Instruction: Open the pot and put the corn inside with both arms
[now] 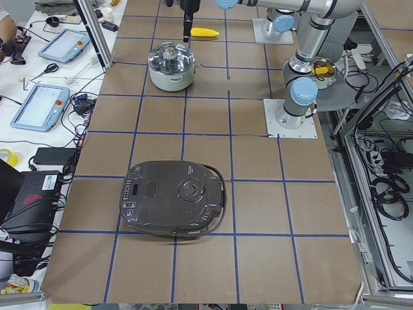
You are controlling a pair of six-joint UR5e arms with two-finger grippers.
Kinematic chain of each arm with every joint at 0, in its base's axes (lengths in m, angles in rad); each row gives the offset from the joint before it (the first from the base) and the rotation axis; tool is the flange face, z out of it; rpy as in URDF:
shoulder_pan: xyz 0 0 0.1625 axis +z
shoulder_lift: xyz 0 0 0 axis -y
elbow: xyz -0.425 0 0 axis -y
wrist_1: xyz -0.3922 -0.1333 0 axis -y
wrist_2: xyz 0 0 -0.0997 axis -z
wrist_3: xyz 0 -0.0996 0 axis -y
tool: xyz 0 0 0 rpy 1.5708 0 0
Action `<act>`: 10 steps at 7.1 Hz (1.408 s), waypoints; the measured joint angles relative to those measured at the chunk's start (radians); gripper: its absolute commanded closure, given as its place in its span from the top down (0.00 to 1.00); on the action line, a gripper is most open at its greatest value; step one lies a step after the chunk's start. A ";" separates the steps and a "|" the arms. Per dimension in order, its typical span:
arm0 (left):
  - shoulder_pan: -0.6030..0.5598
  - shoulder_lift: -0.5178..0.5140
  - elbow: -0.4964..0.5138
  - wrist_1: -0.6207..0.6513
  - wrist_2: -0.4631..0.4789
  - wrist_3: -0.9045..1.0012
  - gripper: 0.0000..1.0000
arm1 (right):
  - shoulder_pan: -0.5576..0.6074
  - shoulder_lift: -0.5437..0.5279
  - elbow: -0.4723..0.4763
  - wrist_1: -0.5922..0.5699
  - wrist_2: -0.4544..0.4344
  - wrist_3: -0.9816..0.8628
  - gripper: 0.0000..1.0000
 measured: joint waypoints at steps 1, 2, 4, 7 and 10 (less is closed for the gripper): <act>-0.019 -0.022 0.022 0.026 -0.010 -0.009 1.00 | 0.000 0.001 0.002 0.000 0.000 -0.003 1.00; -0.044 -0.058 0.050 0.050 -0.020 -0.019 1.00 | 0.001 0.005 0.004 0.000 0.000 -0.007 1.00; -0.092 -0.186 0.069 0.138 -0.059 -0.095 1.00 | 0.001 0.026 0.027 0.000 0.004 -0.006 1.00; -0.155 -0.356 0.071 0.281 -0.073 -0.166 1.00 | -0.001 0.078 0.101 -0.007 0.010 -0.004 1.00; -0.171 -0.420 0.066 0.318 -0.073 -0.178 0.92 | -0.016 0.099 0.349 -0.312 0.011 -0.035 1.00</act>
